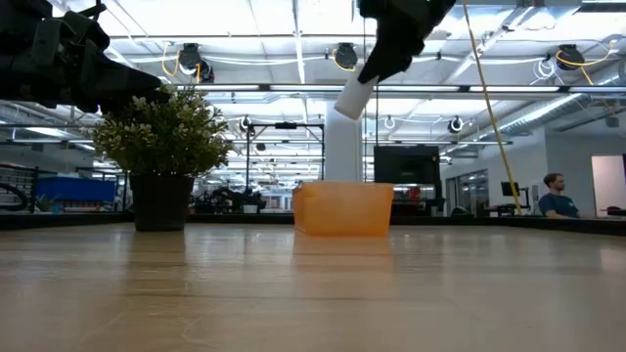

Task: Pick and place pill bottles into a basket
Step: Put the white pill bottle into the orange bin

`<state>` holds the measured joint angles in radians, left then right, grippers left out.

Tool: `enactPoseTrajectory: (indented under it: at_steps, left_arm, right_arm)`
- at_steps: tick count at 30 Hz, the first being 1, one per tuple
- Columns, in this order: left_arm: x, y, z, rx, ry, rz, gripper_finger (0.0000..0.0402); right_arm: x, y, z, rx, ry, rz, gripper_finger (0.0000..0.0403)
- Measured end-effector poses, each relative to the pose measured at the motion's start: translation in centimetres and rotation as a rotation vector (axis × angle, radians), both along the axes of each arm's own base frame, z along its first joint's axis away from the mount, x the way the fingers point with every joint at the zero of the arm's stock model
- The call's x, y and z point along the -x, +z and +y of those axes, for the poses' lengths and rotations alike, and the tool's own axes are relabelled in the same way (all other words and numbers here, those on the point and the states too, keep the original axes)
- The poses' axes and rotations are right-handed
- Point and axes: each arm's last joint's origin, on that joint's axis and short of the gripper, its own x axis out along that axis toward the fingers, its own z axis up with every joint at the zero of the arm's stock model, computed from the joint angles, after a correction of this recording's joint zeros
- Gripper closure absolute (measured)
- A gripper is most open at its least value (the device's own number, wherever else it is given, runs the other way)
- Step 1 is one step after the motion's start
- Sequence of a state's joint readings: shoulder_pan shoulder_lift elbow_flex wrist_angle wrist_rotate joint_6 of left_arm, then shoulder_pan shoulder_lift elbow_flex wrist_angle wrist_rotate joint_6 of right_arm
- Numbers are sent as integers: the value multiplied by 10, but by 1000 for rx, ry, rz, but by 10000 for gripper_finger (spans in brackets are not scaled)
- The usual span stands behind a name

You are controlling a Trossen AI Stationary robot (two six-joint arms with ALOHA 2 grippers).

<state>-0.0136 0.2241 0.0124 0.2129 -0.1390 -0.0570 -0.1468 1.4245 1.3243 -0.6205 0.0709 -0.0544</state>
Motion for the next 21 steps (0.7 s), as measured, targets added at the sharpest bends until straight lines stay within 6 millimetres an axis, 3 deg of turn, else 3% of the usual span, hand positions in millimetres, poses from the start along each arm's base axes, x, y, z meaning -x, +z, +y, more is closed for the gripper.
enactPoseTrajectory:
  at_steps: [3, 6, 14, 21]
  left_arm:
    - [0, 0, 0, 0, 0, 0, 188]
    - [0, 0, 0, 0, 0, 0, 188]
    - [0, 0, 0, 0, 0, 2, 188]
    - [0, 0, 0, 0, 0, 1, 188]
  right_arm:
    - [8, 2, -28, -57, -41, -12, 256]
    - [7, -7, -39, -94, -50, 28, 256]
    - [-15, -51, -35, -172, 17, 215, 256]
    - [-29, -74, -29, -186, 47, 292, 256]
